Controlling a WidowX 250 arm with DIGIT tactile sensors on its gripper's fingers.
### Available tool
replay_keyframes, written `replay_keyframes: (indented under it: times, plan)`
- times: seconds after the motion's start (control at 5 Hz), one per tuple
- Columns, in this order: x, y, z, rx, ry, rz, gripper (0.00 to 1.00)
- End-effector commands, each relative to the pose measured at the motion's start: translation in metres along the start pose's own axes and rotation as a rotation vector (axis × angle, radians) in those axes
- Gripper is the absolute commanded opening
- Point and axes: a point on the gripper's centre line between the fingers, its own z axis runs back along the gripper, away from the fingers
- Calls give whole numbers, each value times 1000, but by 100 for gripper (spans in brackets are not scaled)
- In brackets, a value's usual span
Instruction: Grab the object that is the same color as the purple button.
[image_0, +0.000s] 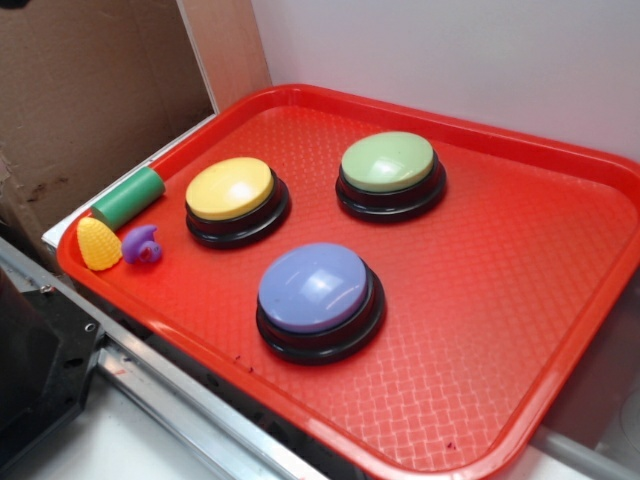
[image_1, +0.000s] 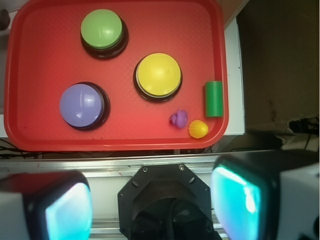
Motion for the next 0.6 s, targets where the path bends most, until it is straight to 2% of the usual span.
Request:
replay_keyframes:
  times: [0.0,0.2,0.4]
  plan:
    - [0,0,0,0,0,0,100]
    - [7,16,-24,-6,-45,-104,100]
    - [22,31,-51,-79,-76,-267,100]
